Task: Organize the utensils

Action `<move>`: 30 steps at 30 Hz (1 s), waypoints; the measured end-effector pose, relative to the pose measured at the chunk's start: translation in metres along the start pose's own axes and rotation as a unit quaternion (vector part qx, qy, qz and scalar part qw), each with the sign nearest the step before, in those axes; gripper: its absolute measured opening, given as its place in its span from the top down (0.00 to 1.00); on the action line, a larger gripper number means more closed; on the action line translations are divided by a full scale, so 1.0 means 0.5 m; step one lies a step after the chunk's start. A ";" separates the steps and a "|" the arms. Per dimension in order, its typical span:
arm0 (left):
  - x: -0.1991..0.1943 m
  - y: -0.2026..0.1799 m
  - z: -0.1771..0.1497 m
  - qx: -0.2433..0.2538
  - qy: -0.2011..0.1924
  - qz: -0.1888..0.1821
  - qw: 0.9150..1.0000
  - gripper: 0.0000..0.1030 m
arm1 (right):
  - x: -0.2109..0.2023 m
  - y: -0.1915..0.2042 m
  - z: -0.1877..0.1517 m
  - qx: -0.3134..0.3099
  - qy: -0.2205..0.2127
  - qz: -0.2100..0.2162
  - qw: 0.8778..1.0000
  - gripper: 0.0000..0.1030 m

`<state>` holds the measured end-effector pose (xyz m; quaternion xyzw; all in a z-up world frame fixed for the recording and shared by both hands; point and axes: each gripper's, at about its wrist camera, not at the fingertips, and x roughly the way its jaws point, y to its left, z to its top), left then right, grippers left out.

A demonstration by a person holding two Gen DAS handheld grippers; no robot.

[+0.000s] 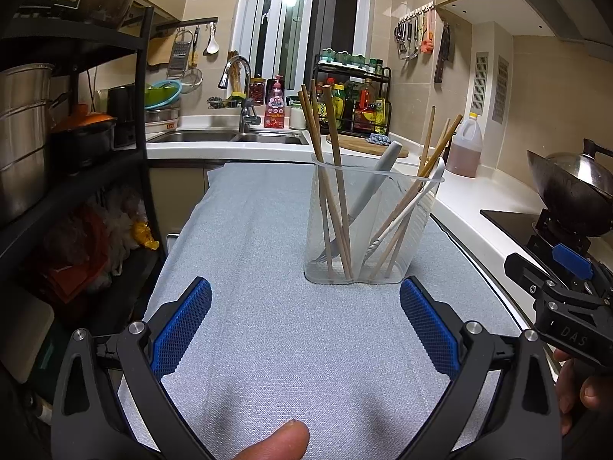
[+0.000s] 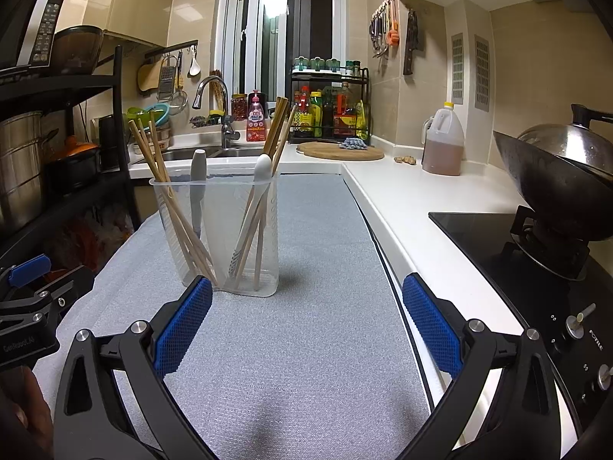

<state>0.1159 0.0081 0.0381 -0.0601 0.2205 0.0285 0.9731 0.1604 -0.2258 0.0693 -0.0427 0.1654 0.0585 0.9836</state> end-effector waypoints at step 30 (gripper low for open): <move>-0.006 -0.013 -0.003 0.029 -0.015 0.000 0.999 0.07 | 0.002 0.000 -0.002 -0.002 -0.001 -0.001 1.000 0.05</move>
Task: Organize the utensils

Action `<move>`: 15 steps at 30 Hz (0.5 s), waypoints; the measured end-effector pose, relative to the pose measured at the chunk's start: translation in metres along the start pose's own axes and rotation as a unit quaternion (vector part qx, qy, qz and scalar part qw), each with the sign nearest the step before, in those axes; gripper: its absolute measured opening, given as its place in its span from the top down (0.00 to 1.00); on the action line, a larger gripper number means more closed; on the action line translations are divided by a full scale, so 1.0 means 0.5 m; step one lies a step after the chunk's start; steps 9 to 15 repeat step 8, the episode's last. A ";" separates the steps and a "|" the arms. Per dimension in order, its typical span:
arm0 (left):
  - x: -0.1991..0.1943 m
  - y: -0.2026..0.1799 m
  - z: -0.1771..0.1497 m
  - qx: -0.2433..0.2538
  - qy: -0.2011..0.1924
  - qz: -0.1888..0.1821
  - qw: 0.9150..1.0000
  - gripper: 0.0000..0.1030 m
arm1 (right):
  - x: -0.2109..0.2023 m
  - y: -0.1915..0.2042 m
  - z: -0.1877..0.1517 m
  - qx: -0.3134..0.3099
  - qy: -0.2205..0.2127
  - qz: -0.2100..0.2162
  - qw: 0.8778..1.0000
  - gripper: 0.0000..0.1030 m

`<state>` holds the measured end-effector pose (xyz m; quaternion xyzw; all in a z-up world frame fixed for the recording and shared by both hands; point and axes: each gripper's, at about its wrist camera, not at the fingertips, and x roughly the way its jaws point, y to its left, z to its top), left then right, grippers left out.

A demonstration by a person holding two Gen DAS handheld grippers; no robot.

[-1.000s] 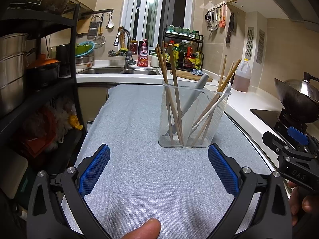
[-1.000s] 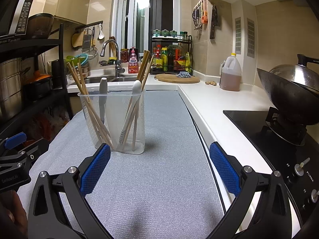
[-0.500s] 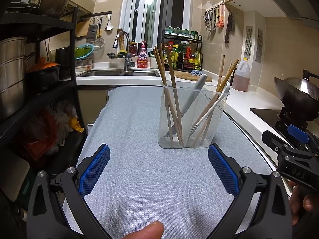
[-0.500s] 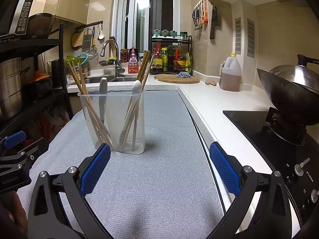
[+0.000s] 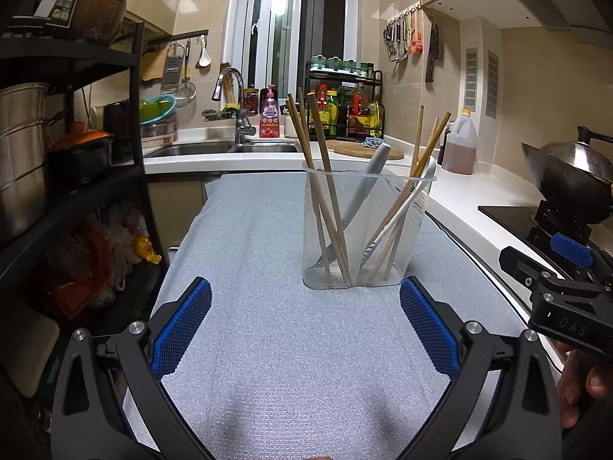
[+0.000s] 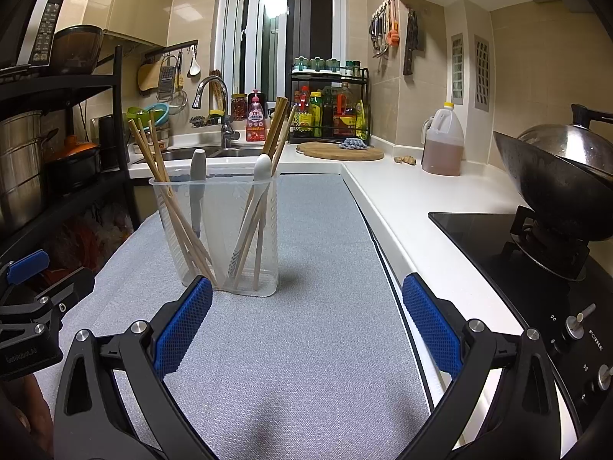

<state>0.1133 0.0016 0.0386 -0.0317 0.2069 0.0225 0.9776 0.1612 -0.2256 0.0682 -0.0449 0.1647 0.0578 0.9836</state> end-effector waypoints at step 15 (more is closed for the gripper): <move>0.009 0.003 -0.001 -0.006 0.013 0.002 1.000 0.07 | -0.001 0.001 0.000 0.000 0.000 0.000 1.000 0.05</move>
